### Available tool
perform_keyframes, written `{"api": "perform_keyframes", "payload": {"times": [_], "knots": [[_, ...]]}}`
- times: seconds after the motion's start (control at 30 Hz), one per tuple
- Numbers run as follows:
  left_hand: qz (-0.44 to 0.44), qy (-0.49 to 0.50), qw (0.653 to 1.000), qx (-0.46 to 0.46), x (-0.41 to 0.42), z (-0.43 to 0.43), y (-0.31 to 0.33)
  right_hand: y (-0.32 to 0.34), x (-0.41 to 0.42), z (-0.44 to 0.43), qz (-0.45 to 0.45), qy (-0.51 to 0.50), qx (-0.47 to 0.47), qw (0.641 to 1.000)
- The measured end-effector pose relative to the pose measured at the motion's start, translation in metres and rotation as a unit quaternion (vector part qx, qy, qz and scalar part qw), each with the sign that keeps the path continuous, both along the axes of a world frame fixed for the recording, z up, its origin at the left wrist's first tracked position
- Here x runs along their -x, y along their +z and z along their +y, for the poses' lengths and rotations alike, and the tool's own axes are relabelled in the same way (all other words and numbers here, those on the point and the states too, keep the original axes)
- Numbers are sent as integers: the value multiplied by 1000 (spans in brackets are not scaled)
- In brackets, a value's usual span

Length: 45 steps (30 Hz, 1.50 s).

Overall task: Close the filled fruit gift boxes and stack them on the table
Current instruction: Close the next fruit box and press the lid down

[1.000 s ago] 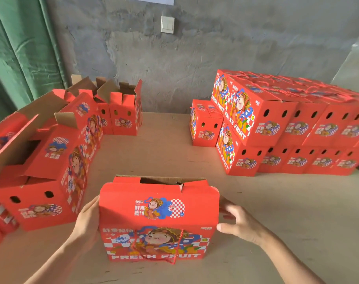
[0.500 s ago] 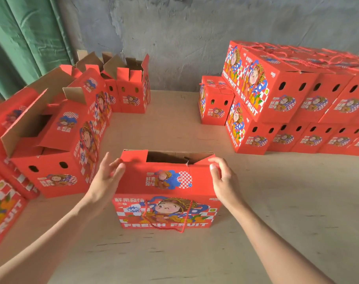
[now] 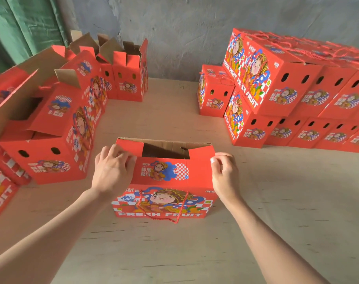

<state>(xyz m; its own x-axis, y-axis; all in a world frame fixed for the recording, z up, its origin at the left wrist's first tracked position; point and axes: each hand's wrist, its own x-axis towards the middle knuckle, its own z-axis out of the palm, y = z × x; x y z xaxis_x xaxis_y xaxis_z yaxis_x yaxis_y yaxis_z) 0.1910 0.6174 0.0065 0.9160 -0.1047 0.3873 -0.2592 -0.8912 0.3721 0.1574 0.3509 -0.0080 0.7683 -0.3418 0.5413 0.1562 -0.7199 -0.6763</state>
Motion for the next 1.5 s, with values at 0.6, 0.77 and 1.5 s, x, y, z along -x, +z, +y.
{"api": "perform_keyframes", "payload": {"times": [0.6,0.77,1.5], "knots": [[305,107,892,317,-38,5,15,6,-29,-19,344,33,-295,891],[299,82,887,341,-36,5,16,24,-50,-34,399,130,-324,848],[264,52,878,397,-50,9,-6,35,-90,-29,250,152,-423,858]]}}
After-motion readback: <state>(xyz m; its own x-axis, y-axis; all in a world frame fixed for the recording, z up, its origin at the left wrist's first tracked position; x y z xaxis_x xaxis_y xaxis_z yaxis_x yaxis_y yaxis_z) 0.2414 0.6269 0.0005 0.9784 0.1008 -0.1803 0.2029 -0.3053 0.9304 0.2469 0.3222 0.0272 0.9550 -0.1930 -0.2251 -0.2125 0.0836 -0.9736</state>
